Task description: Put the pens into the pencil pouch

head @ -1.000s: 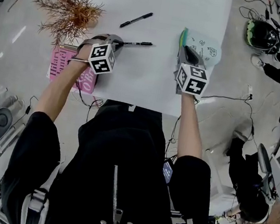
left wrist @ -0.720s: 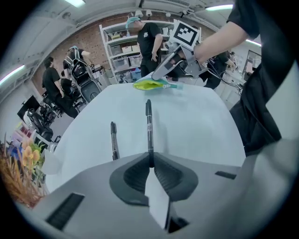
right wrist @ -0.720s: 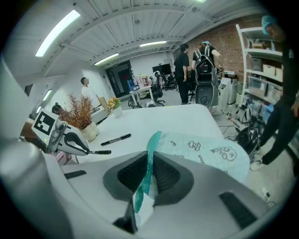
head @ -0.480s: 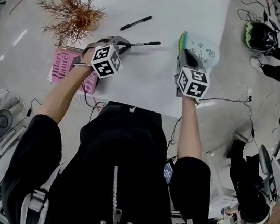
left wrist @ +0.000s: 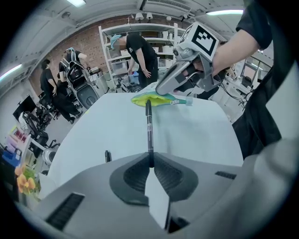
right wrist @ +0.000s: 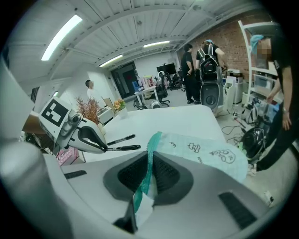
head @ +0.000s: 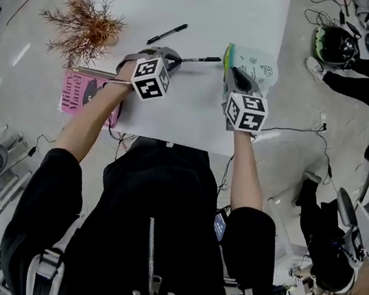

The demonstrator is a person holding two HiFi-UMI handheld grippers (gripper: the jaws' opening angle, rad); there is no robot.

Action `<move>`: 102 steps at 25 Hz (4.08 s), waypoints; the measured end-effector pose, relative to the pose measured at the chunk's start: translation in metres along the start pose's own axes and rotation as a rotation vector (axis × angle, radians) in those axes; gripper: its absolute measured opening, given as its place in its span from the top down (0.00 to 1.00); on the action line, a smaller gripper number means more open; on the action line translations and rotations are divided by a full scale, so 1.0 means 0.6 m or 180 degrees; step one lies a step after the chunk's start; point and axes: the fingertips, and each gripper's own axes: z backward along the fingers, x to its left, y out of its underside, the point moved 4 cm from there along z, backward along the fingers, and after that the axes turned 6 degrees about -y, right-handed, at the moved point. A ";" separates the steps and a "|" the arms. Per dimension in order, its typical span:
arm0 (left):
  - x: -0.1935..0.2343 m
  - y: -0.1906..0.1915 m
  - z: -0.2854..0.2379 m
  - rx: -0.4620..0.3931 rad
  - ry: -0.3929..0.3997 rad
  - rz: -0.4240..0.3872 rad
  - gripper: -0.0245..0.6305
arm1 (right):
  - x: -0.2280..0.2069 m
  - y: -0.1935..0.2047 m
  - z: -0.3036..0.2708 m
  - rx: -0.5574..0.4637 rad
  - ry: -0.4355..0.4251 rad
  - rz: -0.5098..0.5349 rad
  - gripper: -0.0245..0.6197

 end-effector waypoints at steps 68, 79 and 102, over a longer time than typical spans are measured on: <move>0.003 -0.143 -0.065 -0.0769 0.0124 0.0669 0.81 | 0.003 -0.005 0.002 -0.0016 -0.0559 -0.0113 0.90; 0.024 -0.083 -0.005 -0.0683 -0.0008 0.0894 0.64 | 0.003 0.004 0.001 0.0042 -0.0593 -0.0125 0.90; 0.126 0.169 -0.016 0.0466 -0.0897 0.1719 0.65 | 0.005 0.015 -0.003 0.0084 -0.0554 -0.0228 0.90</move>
